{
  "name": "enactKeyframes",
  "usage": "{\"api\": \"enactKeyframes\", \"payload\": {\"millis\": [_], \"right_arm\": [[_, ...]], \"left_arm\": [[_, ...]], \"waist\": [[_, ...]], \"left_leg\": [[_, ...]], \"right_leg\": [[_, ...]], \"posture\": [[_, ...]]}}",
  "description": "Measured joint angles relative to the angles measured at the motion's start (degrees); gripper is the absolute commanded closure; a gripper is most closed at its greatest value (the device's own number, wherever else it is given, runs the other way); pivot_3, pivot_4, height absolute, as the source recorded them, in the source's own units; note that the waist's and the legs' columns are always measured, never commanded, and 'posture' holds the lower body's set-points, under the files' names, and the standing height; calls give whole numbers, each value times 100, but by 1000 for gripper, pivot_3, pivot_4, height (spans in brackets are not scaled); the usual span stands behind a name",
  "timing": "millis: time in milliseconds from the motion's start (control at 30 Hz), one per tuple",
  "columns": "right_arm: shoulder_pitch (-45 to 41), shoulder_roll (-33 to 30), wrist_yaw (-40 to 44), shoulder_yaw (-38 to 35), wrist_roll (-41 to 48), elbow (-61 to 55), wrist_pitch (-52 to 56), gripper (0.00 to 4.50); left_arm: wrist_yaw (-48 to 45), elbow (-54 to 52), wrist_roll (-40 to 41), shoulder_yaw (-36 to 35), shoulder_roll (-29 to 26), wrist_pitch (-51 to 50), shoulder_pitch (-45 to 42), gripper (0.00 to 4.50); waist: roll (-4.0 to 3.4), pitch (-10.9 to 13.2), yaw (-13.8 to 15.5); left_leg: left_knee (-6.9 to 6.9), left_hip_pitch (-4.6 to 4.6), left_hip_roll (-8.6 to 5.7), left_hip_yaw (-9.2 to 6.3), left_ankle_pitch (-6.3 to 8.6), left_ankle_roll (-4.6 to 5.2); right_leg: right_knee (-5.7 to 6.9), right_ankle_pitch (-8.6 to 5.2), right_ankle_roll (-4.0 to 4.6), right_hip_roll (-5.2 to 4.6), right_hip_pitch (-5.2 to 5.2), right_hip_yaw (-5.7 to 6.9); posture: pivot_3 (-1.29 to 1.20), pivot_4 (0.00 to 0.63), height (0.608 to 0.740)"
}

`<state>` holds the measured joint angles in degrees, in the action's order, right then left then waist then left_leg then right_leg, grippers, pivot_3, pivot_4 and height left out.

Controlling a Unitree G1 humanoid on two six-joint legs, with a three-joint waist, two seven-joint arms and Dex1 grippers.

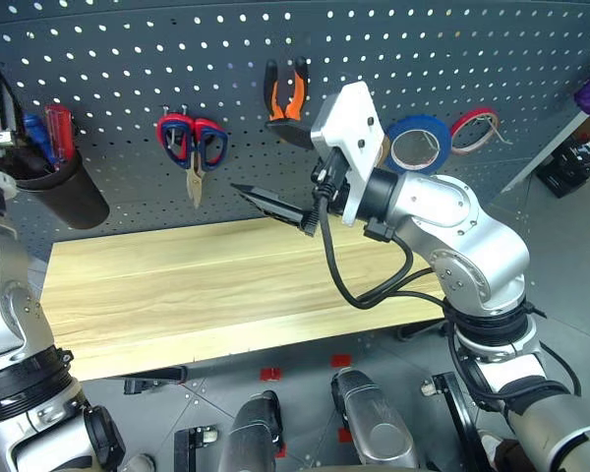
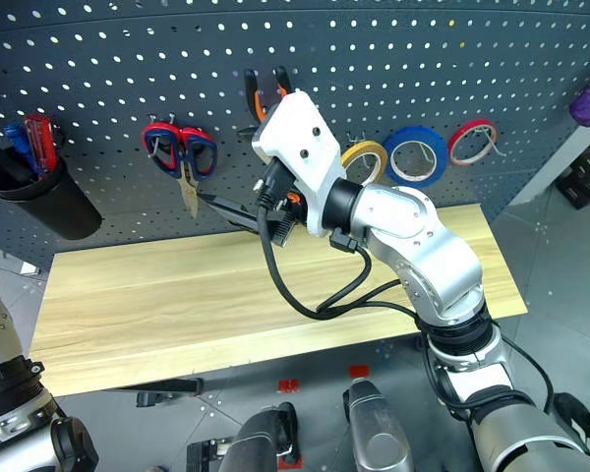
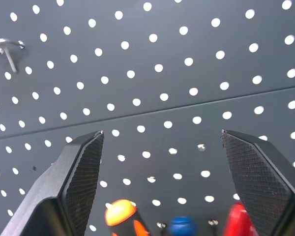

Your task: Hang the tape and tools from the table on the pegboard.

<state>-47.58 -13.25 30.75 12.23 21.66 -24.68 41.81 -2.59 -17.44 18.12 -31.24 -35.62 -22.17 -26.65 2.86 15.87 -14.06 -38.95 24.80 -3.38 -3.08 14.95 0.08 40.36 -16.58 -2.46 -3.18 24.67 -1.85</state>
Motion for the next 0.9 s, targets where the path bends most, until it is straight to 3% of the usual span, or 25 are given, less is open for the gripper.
{"api": "enactKeyframes", "payload": {"millis": [133,333,467,567,900], "right_arm": [[462,7,-119,-126,-13,-30,-210,0],[1872,-73,93,-197,49,-215,-816,0],[2518,-42,69,-172,-194,280,-1441,0],[3089,3,-219,-196,-744,1389,-2259,0],[2997,62,-1140,-599,-1720,3954,-4003,0]], "left_arm": [[199,-1063,30,623,281,-937,296,476],[305,-2169,230,620,1152,-1720,1982,476],[128,-2260,239,591,1521,-1509,2919,476],[63,-2005,163,538,1939,-1091,3619,476],[80,-1228,-298,601,2419,66,3950,476]], "waist": [[-4,-87,-15],[-30,-237,-32],[-52,-459,43],[-61,-591,203],[-91,-944,653]], "left_leg": [[4,-1,-2,2,1,0],[13,-6,1,7,2,-1],[16,-8,-1,7,4,0],[21,-79,-2,7,29,15],[17,-131,-6,8,37,14]], "right_leg": [[7,0,0,1,2,-7],[38,-1,1,8,29,-21],[34,-1,1,10,25,-26],[-29,-3,3,13,-70,-28],[-78,-3,3,13,-145,-31]], "posture": [[-228,187,740],[-198,158,740],[-173,122,740],[-159,103,740],[-123,46,740]]}}
